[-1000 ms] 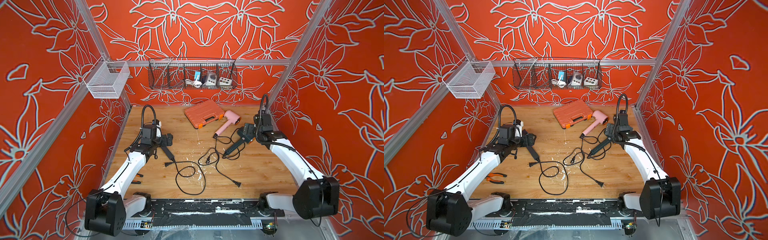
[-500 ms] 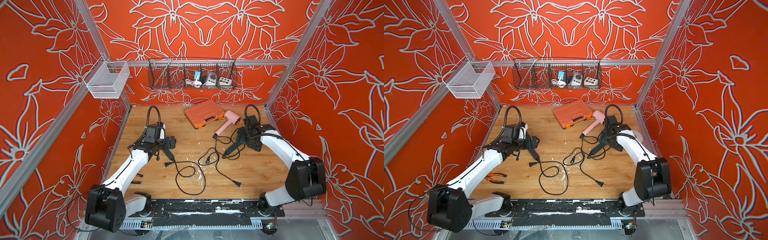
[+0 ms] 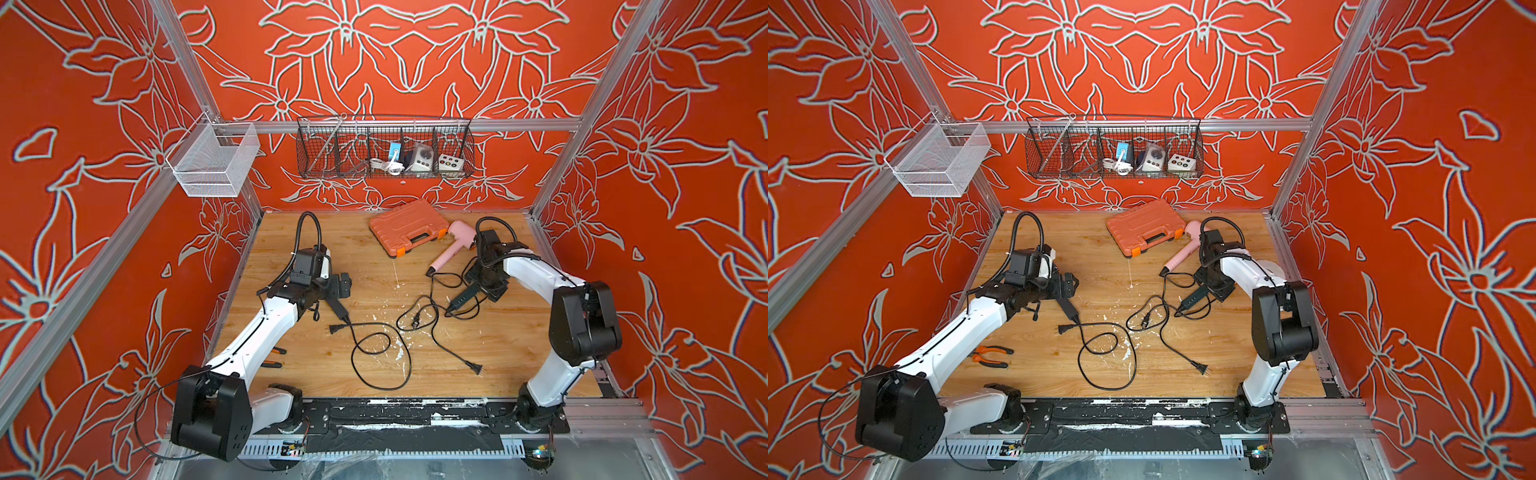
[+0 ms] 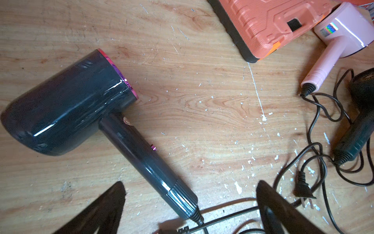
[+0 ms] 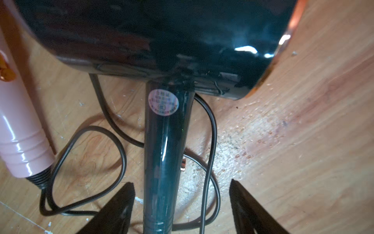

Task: Wrap the cord around the hair dryer
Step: Pick up the hair dryer from the center of the board.

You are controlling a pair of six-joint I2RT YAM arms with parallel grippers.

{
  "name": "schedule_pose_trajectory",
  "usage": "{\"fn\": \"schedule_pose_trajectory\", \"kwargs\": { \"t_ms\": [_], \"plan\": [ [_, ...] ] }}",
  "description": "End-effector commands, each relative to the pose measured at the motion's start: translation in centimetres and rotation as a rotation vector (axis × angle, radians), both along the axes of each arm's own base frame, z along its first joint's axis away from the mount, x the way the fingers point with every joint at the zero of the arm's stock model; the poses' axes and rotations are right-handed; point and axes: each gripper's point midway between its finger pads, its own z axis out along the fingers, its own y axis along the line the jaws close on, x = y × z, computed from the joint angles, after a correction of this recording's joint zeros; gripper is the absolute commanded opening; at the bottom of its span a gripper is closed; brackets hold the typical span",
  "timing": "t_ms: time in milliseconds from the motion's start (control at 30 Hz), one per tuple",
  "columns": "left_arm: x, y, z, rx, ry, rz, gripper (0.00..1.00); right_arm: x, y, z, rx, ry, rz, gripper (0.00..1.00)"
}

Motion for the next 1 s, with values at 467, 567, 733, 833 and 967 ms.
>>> {"fn": "schedule_pose_trajectory", "kwargs": {
  "t_ms": [467, 567, 733, 833, 967],
  "plan": [
    [0.3, 0.0, 0.0, 0.014, 0.012, 0.007, 0.98, 1.4, -0.5, -4.3, -0.052, 0.031, -0.111, 0.58],
    [0.3, 0.1, 0.0, 0.017, 0.013, 0.008, 0.98, 1.4, -0.7, -5.0, -0.069, 0.045, -0.1, 0.49],
    [0.3, 0.1, 0.0, 0.019, 0.014, 0.01, 0.98, 1.0, -0.5, -6.0, -0.054, 0.063, -0.087, 0.13],
    [0.3, 0.2, 0.1, 0.023, 0.015, 0.012, 0.98, 1.0, -0.4, -5.8, -0.05, 0.065, -0.057, 0.0],
    [0.3, 0.2, 0.4, 0.023, 0.016, 0.015, 0.98, 2.0, 0.3, -4.4, -0.055, 0.052, 0.093, 0.0]
  ]
}}
